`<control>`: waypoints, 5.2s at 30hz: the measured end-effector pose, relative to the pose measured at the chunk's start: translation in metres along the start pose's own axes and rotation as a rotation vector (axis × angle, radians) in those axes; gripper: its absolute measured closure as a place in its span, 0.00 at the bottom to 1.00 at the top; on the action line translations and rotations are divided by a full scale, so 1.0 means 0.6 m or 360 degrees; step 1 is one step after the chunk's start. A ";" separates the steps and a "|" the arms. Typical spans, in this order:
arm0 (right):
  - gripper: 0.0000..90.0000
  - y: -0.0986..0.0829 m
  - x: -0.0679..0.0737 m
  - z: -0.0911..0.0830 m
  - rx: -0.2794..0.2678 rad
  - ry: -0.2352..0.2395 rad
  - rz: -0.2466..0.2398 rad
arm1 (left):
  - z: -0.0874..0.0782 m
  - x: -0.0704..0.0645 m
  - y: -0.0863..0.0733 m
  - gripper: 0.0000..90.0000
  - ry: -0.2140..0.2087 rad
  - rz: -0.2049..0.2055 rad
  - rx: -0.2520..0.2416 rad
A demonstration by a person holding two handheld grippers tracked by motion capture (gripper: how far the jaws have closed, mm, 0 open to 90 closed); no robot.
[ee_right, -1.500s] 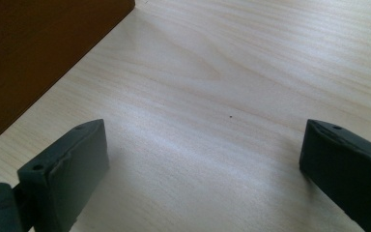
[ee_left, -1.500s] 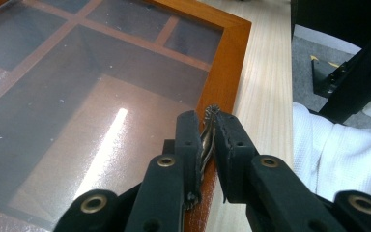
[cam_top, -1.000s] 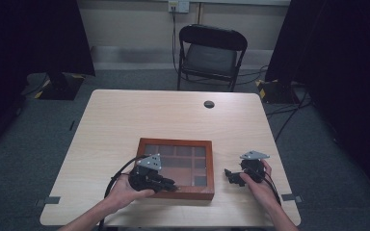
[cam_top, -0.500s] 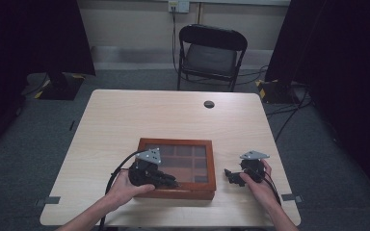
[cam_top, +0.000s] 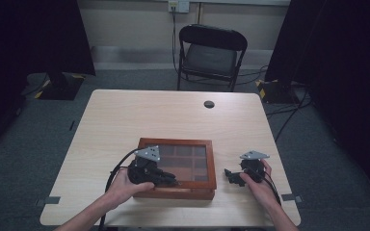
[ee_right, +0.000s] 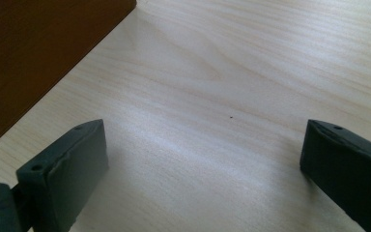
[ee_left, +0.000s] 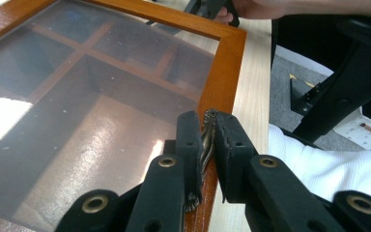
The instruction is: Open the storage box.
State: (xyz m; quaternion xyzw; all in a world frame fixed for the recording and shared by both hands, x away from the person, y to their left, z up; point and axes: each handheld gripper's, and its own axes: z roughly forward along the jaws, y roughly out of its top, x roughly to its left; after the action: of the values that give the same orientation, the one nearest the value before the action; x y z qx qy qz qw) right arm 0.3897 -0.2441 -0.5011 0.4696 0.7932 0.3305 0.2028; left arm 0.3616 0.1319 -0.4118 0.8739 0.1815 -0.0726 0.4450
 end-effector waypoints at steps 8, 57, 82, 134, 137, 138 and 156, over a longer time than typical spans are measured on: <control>0.02 0.000 0.000 0.000 0.0001 0.0000 0.0000 | -0.012 0.000 0.011 0.90 -0.0007 -0.0005 -0.0027; 0.02 0.000 0.000 0.000 0.0003 -0.0001 -0.0001 | -0.053 0.011 0.091 0.91 0.0002 -0.0012 0.0033; 0.02 0.001 0.000 0.001 0.0005 0.0001 -0.0001 | -0.071 0.016 0.125 0.91 0.0064 0.0031 0.0031; 0.01 0.001 0.000 0.001 0.0008 0.0001 0.0003 | -0.089 0.032 0.179 0.92 0.0159 0.0057 0.0006; 0.01 0.001 0.000 0.001 0.0008 0.0001 0.0003 | -0.093 0.035 0.182 0.92 0.0169 0.0065 -0.0001; 0.01 0.001 0.000 0.001 0.0008 0.0001 0.0003 | -0.093 0.036 0.183 0.92 0.0176 0.0070 -0.0008; 0.01 0.001 0.000 0.001 0.0009 0.0001 0.0003 | -0.098 0.041 0.192 0.92 0.0194 0.0061 -0.0016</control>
State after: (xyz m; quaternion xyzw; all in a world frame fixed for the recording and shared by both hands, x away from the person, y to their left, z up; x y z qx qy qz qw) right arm 0.3908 -0.2435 -0.5010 0.4709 0.7936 0.3286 0.2011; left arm 0.4265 0.1234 -0.2976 0.8778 0.1918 -0.0096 0.4389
